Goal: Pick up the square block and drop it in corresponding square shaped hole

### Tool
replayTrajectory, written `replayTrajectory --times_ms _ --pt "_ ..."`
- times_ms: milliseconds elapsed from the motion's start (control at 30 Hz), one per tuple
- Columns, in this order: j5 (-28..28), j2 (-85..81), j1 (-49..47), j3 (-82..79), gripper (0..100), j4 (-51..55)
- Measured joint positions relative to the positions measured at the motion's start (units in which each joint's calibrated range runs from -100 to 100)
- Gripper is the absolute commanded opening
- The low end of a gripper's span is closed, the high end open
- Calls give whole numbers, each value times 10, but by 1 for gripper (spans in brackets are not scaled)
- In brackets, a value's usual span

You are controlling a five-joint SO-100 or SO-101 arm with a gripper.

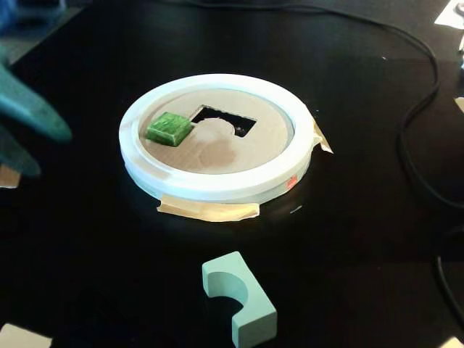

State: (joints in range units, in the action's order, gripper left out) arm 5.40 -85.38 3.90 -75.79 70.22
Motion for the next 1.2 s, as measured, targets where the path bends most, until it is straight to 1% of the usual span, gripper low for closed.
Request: replayTrajectory --times_ms 100,167,267,333,1200 --pt "0 -89 11 -111 83 -7" --pt "0 -109 12 -140 83 -9" --pt "0 -130 56 -185 81 -10" --pt "0 -136 61 -199 82 -11" --pt "0 -140 63 -221 81 -18"
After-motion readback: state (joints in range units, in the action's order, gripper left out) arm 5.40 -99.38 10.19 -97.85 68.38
